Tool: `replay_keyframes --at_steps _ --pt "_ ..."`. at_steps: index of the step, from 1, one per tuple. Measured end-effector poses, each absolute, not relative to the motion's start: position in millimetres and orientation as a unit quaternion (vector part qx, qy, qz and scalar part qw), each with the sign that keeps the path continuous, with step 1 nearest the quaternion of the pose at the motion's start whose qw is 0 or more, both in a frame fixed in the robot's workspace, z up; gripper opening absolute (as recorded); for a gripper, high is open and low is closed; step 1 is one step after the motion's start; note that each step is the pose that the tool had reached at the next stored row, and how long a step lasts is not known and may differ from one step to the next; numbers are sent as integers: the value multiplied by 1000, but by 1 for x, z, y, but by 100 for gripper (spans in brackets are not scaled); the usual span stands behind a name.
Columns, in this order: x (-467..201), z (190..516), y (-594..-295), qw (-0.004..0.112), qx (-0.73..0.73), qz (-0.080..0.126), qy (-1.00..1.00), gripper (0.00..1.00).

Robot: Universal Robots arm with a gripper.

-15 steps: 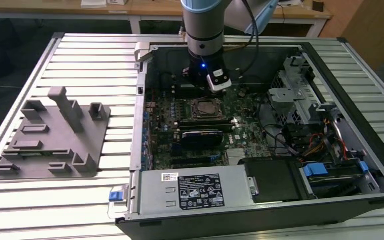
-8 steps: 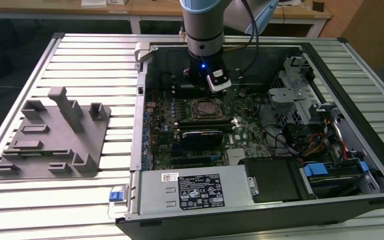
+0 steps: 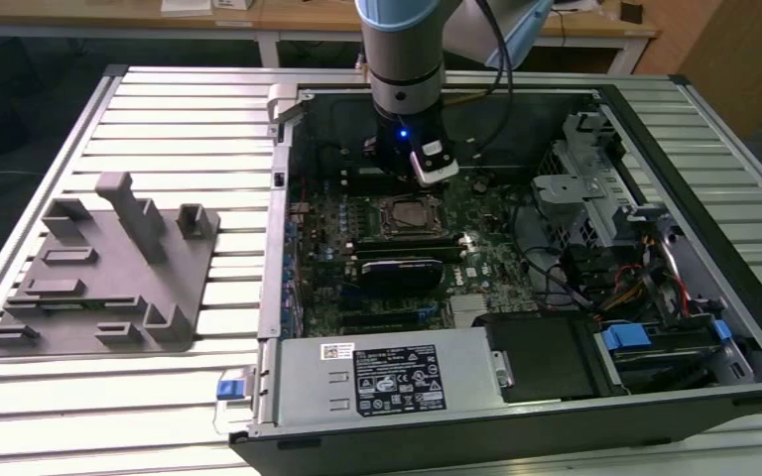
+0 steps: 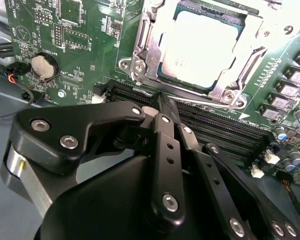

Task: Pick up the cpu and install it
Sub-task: 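Install the first cpu locking lever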

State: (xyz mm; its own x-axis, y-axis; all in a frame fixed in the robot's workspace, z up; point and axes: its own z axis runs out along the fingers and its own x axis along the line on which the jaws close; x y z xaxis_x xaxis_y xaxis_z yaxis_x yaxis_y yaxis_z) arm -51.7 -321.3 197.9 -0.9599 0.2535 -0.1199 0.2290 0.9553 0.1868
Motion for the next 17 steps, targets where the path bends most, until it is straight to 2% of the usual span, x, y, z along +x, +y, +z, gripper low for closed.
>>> replay_keyframes --at_steps 17 --pt "-52 194 -321 72 123 86 986 11"
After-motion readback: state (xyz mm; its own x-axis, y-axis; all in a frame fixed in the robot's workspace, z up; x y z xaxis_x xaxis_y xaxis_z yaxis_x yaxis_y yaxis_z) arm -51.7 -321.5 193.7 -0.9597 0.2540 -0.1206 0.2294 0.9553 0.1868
